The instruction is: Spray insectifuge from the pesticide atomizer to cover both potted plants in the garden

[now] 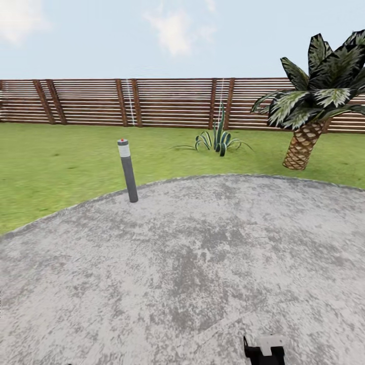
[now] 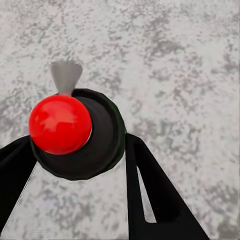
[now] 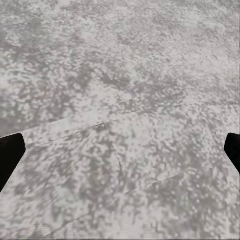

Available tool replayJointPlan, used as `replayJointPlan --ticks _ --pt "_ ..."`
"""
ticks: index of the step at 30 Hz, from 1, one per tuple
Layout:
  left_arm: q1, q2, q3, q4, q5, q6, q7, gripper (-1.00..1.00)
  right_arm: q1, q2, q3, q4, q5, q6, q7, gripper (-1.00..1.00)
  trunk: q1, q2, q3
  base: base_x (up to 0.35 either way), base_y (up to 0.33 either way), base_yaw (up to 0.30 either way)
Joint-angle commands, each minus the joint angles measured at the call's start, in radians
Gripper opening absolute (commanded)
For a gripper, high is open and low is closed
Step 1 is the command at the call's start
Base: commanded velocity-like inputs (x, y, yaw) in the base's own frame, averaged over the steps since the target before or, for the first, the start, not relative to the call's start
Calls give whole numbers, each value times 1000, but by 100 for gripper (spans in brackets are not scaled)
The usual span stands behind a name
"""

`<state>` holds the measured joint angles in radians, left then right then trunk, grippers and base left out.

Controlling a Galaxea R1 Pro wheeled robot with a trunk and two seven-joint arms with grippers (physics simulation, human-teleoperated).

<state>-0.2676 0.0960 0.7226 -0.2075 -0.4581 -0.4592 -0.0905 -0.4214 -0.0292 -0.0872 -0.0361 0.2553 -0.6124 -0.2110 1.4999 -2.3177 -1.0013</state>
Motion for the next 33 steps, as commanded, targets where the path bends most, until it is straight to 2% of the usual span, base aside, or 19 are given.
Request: replayJointPlan --ticks 1,9,19,33 --pt "-1 0 9 0 -1 -2 -9 -100 0 -1 -8 1 11 -3 -4 100 0 0 -1 339 0 112" --pt "-1 1 9 0 -1 -2 -9 -100 0 -7 -5 5 19 -4 -1 100 0 0 -1 339 0 15" --pt "-1 1 9 0 -1 -2 -6 -100 0 -3 -5 4 15 -3 -3 100 0 0 -1 339 0 9" --pt "-1 2 10 0 0 -2 -6 -100 0 -1 -5 4 15 -3 -4 100 0 0 -1 339 0 255"
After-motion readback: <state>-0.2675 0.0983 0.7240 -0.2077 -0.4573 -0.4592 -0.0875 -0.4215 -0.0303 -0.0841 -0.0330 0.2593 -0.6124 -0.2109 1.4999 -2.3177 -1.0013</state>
